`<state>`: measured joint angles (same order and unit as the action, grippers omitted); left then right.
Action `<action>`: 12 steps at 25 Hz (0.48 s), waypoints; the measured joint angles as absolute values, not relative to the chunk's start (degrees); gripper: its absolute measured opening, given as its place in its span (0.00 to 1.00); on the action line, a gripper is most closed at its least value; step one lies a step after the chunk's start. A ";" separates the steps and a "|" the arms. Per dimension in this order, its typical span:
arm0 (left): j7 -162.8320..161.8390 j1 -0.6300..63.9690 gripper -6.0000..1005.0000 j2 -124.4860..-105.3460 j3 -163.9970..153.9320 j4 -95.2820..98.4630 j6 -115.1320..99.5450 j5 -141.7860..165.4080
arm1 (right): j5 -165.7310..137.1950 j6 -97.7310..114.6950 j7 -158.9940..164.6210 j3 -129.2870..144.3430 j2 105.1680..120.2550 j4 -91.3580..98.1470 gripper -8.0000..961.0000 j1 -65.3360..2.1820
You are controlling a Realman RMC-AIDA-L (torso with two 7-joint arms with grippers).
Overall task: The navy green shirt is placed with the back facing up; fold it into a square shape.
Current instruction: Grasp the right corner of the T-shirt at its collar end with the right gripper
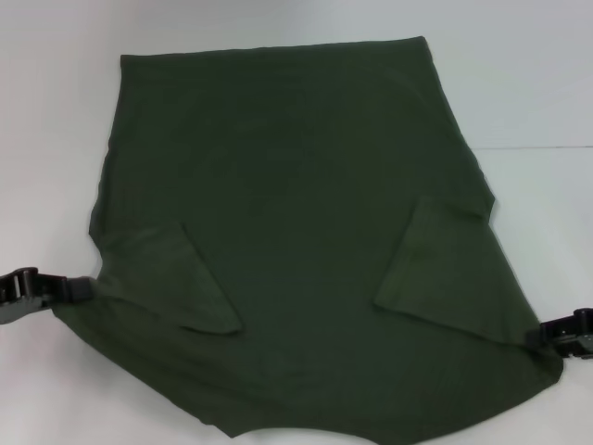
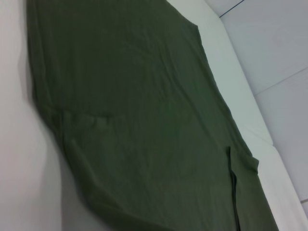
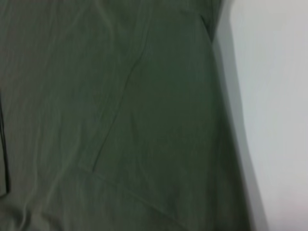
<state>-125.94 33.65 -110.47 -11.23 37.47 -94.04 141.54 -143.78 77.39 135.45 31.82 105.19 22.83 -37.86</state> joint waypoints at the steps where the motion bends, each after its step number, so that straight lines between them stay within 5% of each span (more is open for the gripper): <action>1: -125.94 33.66 0.01 -110.46 -11.23 37.42 -94.03 141.39 | -143.77 77.13 135.45 31.93 105.20 22.54 0.54 -38.03; 12: -125.88 33.67 0.01 -110.37 -11.16 37.09 -94.04 140.57 | -143.33 76.32 136.08 32.07 105.91 21.33 0.54 -39.04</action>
<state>-125.88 33.67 -110.37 -11.16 37.09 -94.04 140.57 -143.33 76.32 136.08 32.07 105.91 21.33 -39.04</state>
